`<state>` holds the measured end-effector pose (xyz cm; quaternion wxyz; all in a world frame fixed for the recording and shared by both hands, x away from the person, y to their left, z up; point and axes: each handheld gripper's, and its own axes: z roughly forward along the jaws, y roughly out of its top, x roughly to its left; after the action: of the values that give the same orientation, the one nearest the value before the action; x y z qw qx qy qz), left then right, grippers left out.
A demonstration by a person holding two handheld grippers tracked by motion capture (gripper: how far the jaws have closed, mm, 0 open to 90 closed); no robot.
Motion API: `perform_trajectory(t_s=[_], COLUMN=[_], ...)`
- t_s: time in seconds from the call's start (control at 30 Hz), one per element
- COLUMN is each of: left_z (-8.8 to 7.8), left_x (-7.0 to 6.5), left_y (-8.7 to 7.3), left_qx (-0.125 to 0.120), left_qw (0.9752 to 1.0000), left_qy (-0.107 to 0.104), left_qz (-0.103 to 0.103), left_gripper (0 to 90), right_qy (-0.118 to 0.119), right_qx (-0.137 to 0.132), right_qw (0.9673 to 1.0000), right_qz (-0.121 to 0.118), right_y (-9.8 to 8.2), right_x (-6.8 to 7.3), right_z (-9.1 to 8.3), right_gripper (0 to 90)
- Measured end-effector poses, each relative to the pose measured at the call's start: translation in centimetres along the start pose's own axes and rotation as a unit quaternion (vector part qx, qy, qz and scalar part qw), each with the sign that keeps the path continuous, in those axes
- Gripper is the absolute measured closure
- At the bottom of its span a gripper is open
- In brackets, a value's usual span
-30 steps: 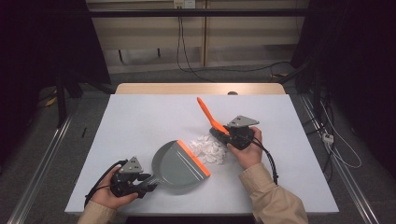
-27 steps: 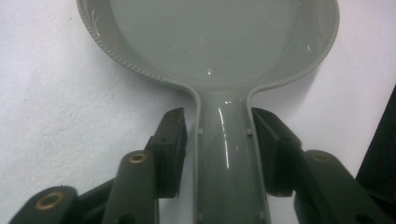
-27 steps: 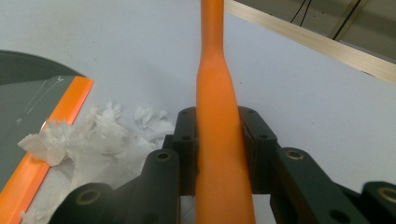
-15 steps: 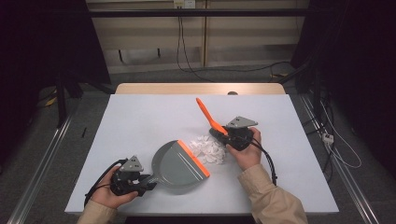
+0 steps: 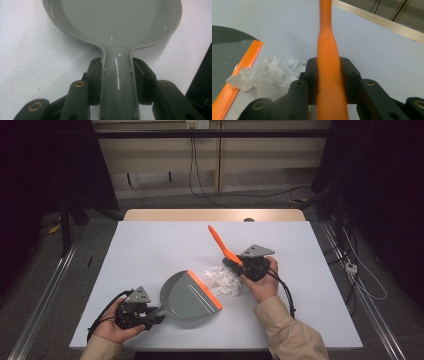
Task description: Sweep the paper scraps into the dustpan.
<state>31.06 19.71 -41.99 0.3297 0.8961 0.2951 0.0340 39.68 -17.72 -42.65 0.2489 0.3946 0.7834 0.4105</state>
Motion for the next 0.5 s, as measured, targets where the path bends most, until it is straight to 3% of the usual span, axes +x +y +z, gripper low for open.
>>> perform_trajectory(t_s=[0.1, 0.5], left_z=[0.1, 0.9], left_x=[0.0, -0.2], left_y=[0.2, 1.1], left_qx=[-0.002, 0.013], left_qw=[1.0000, 0.9998], left_qy=[-0.002, -0.014], left_qz=[-0.005, 0.009], left_gripper=[62.3, 62.3], right_qy=[0.000, -0.002], right_qx=[0.001, 0.004], right_qw=[1.0000, 0.9999], right_qz=[-0.005, -0.013], right_y=[0.0, 0.3], right_x=[0.2, 1.2], right_z=[0.0, 0.1], right_gripper=[71.4, 71.4])
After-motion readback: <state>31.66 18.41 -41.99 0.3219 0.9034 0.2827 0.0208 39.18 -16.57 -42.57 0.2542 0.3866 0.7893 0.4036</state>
